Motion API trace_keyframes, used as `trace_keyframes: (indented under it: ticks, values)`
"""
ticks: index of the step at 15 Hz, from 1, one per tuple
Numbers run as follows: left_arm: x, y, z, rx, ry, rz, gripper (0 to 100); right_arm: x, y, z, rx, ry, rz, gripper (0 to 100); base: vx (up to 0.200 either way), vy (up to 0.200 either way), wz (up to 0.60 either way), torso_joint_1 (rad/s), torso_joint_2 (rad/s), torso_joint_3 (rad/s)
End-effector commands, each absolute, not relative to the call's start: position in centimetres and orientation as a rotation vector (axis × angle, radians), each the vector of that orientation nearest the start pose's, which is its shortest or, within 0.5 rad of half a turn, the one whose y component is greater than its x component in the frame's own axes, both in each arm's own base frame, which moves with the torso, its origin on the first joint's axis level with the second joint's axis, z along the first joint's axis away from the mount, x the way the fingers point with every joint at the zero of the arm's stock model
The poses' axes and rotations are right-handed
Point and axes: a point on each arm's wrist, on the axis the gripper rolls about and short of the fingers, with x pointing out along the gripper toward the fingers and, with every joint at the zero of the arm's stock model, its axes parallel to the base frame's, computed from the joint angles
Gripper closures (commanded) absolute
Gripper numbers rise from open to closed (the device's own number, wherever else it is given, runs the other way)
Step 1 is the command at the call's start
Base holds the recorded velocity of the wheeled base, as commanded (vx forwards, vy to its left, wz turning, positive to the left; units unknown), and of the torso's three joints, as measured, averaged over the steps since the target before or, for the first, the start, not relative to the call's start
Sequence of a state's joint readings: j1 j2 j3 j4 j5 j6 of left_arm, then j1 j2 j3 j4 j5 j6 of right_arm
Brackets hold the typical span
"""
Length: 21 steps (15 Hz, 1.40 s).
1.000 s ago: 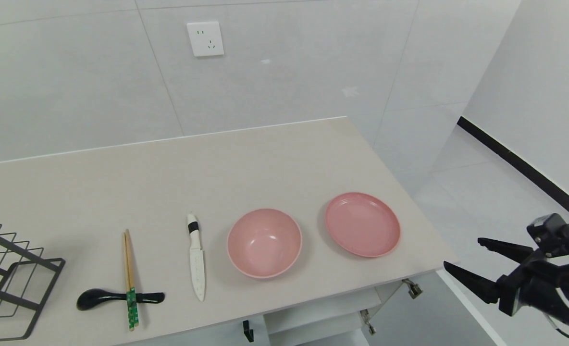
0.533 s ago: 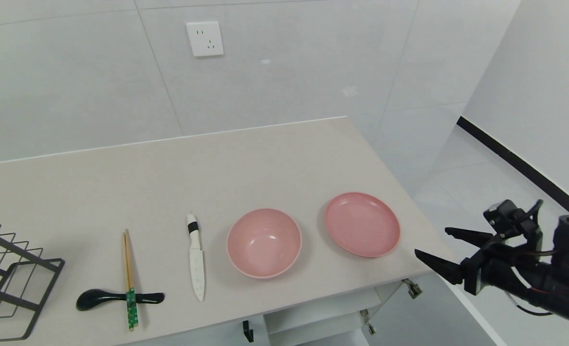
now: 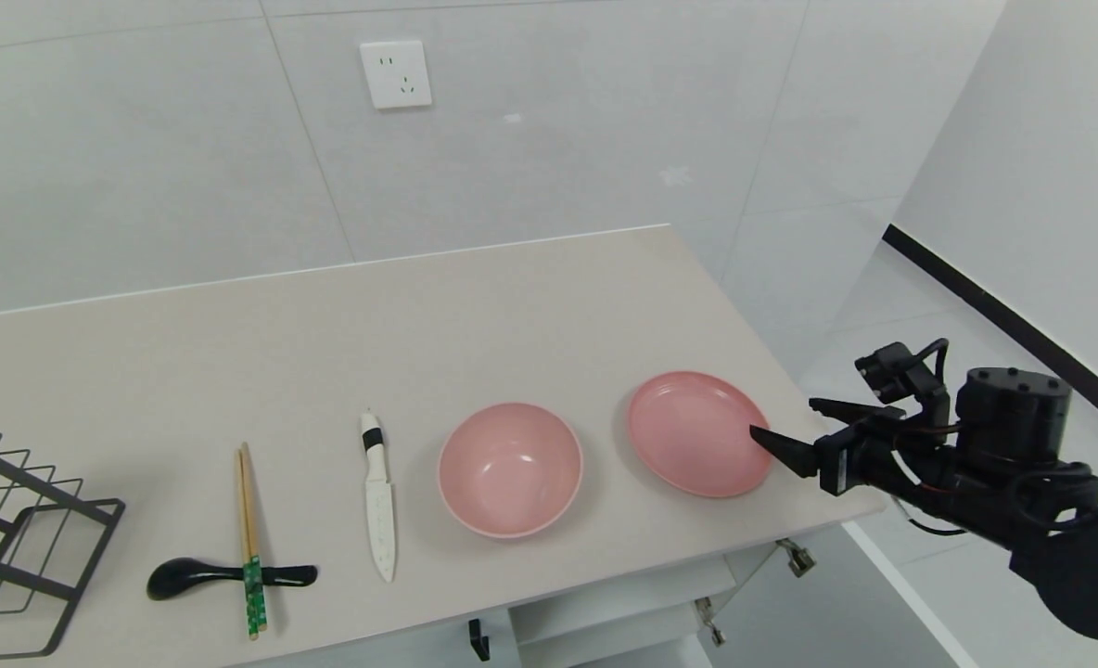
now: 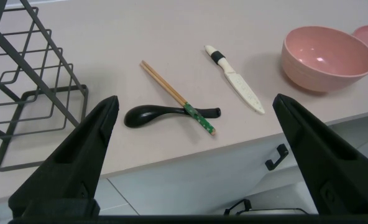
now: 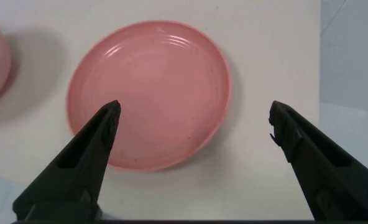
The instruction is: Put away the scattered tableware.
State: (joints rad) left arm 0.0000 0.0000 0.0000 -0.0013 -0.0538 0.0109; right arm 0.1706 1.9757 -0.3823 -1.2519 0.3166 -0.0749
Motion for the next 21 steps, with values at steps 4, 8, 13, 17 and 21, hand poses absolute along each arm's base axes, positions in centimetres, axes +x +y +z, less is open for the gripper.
trace_keyframes:
  ticks: [4, 8, 13, 17, 21]
  values:
    - [-2.3, -0.1, 7.6, 0.012, 0.000, -0.054, 0, 33.0, 7.2, 4.7, -0.027, 0.343, 0.494, 0, 0.000, 0.000, 0.00, 0.000, 0.00, 0.000]
    - [-2.3, -0.1, 7.6, 0.011, 0.000, -0.054, 0, 35.2, 7.1, 4.5, -0.035, 0.397, 0.467, 0, 0.000, 0.000, 0.00, 0.000, 0.00, 0.000]
    - [-2.3, -0.1, 7.6, 0.011, 0.000, -0.054, 0, 34.7, 8.6, 2.5, -0.054, 0.449, 0.510, 0, 0.000, 0.000, 0.00, 0.000, 0.00, 0.000]
    - [-2.3, -0.1, 7.6, 0.011, 0.000, -0.054, 0, 34.0, 9.2, 2.0, -0.058, 0.474, 0.529, 0, 0.000, 0.000, 0.00, 0.000, 0.00, 0.000]
    - [-2.3, -0.1, 7.6, 0.011, 0.000, -0.054, 0, 33.2, 9.4, 1.2, -0.070, 0.510, 0.540, 100, 0.000, 0.000, 0.00, 0.000, 0.00, 0.000]
